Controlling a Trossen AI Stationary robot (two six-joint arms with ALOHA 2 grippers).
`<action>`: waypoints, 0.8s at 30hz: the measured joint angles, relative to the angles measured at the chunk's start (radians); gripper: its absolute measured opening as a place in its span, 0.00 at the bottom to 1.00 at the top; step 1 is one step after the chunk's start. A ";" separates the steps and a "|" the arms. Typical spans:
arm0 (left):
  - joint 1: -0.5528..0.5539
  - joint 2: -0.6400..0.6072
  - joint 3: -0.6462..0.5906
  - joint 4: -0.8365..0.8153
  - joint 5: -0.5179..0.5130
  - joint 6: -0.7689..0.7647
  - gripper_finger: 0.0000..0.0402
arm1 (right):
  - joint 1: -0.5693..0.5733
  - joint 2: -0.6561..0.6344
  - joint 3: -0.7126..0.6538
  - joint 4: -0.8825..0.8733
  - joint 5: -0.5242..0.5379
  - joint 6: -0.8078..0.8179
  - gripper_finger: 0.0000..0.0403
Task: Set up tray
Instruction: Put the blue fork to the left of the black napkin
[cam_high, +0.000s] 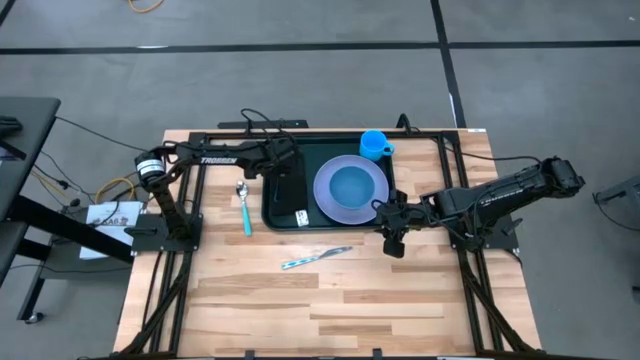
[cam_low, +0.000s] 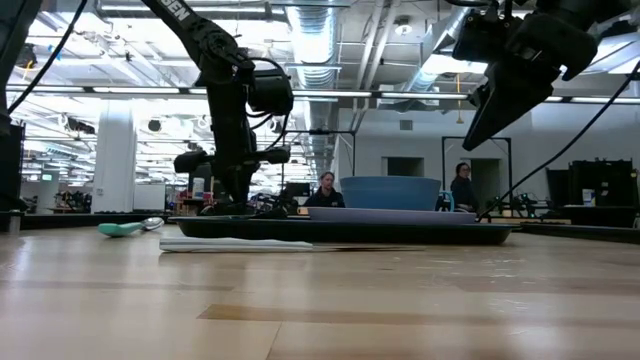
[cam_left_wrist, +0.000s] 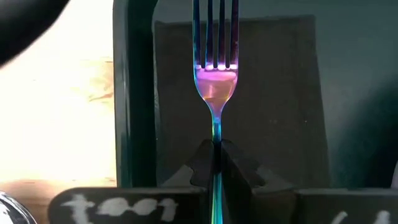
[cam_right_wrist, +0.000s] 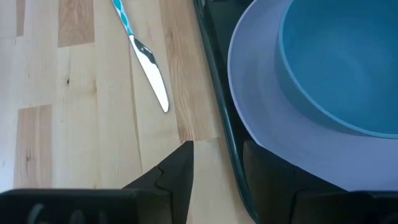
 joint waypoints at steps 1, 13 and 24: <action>0.000 0.000 0.000 0.000 0.000 0.000 0.01 | 0.000 0.000 0.000 0.000 0.000 0.000 0.33; -0.010 0.000 0.000 -0.004 -0.011 0.004 0.01 | 0.000 0.000 0.000 0.000 0.000 0.000 0.33; -0.021 0.044 0.000 -0.001 -0.037 0.012 0.01 | 0.000 0.000 0.000 0.000 0.000 0.000 0.33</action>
